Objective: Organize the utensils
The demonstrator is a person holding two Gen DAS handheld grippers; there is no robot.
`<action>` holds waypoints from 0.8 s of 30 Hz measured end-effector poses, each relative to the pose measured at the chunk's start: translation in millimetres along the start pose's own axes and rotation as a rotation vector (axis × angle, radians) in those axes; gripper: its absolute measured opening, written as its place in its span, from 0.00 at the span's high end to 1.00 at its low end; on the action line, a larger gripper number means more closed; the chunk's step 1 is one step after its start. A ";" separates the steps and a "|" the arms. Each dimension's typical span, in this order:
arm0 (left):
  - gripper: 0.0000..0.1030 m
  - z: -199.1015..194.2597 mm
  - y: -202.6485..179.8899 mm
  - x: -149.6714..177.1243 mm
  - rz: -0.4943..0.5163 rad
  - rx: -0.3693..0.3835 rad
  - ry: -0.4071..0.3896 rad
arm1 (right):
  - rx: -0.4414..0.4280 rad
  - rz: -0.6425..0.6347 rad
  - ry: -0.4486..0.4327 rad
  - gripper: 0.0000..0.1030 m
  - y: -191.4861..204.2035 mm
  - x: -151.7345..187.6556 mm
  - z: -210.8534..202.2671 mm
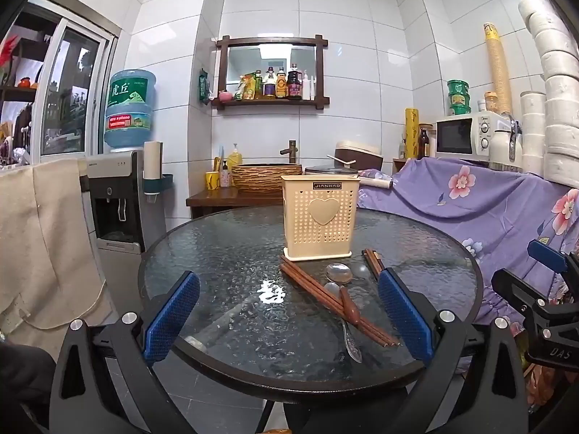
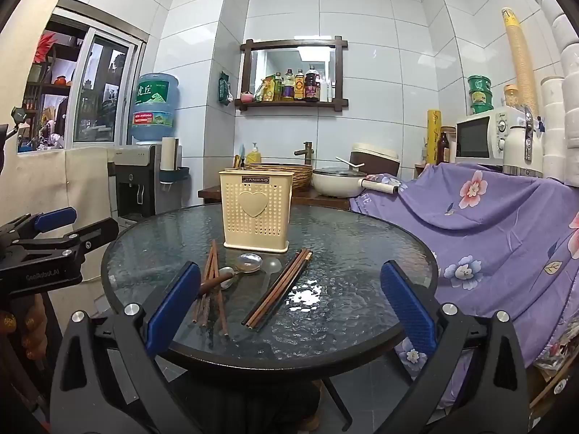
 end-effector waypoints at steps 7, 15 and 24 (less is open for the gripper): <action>0.06 -2.6 -0.6 -1.2 -0.002 0.012 0.005 | 0.000 0.011 0.000 0.05 -0.7 0.4 -0.5; 0.06 -1.1 6.3 0.1 -0.002 -0.003 0.009 | -0.001 0.005 0.006 0.05 0.6 0.9 0.0; 0.06 1.0 5.6 0.6 -0.001 -0.005 0.006 | -0.001 0.009 0.006 0.05 2.6 4.0 1.6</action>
Point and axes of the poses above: each gripper's, at about its wrist camera, not at the fingertips, and z roughly the way its jaws point, y to its left, x to its underside, the point moved 5 cm from there along z, roughly the way its jaws point, and after that the axes turned 8 degrees about -x, right-handed, at the moved point
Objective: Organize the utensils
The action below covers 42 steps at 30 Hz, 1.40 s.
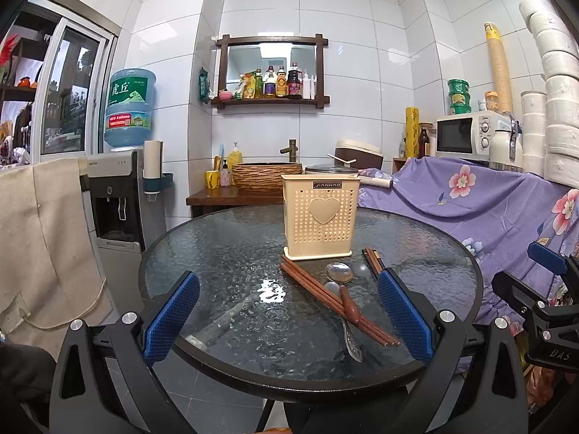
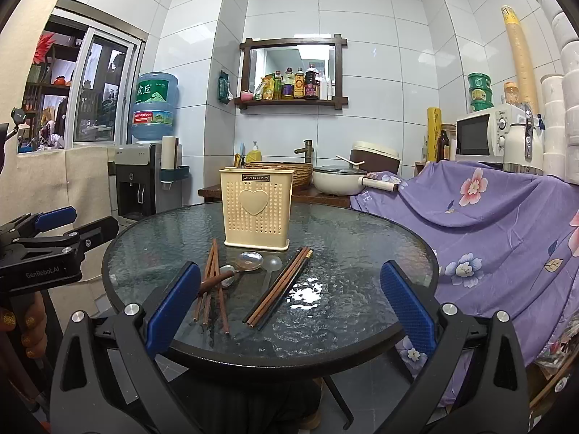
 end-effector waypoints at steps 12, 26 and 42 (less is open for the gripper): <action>0.06 -1.8 -5.0 -1.6 0.007 -0.003 -0.004 | -0.001 0.008 0.006 0.05 -6.4 3.5 -0.5; 0.06 -1.3 -4.1 -1.4 0.008 -0.003 -0.003 | -0.003 0.007 0.009 0.05 -5.1 5.2 0.3; 0.06 -2.2 -2.2 -2.3 0.006 -0.002 -0.003 | -0.006 0.007 0.010 0.05 -3.7 5.1 -0.2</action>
Point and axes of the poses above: each gripper's, at about its wrist camera, not at the fingertips, and z roughly the way its jaws point, y to its left, x to its underside, the point moved 5 cm from there along z, roughly the way its jaws point, and after that the axes turned 8 degrees about -x, right-handed, at the moved point
